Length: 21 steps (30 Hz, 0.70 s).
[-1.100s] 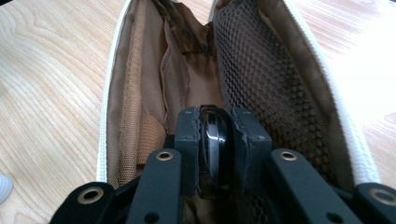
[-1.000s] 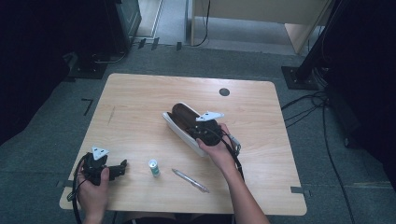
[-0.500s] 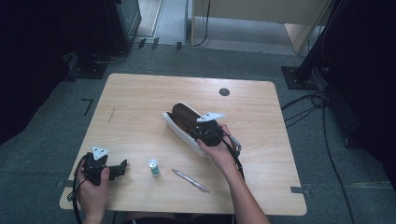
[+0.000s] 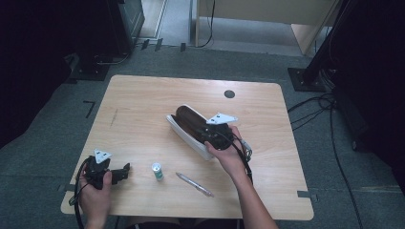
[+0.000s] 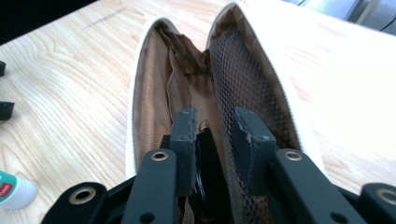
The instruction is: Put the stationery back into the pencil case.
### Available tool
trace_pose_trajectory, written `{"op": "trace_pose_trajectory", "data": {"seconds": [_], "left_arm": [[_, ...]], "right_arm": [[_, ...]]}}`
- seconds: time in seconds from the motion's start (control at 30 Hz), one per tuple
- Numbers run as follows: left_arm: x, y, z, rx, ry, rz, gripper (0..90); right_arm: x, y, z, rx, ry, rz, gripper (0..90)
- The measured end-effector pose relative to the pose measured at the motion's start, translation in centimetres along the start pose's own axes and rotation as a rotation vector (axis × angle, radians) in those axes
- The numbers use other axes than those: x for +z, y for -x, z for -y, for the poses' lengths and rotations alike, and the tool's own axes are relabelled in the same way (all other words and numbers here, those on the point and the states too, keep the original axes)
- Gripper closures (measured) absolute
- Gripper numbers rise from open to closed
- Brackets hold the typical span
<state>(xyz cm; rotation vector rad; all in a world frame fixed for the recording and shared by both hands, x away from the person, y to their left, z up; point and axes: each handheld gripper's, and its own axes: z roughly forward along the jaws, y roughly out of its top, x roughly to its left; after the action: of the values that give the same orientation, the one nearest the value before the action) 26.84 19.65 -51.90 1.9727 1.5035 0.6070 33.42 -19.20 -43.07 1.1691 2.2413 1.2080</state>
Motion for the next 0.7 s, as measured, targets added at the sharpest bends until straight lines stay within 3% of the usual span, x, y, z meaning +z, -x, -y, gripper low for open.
{"op": "trace_pose_trajectory", "data": {"seconds": [0.37,0.7], "left_arm": [[0.0,0.0,0.0,0.003,-0.001,-0.001,0.0],[0.0,0.0,0.0,0.002,0.000,-0.001,0.0]], "right_arm": [[-2.9,-1.3,-0.1,-0.017,0.072,-0.012,70.3],[-4.5,-2.7,1.0,-0.016,0.097,-0.036,70.0]]}}
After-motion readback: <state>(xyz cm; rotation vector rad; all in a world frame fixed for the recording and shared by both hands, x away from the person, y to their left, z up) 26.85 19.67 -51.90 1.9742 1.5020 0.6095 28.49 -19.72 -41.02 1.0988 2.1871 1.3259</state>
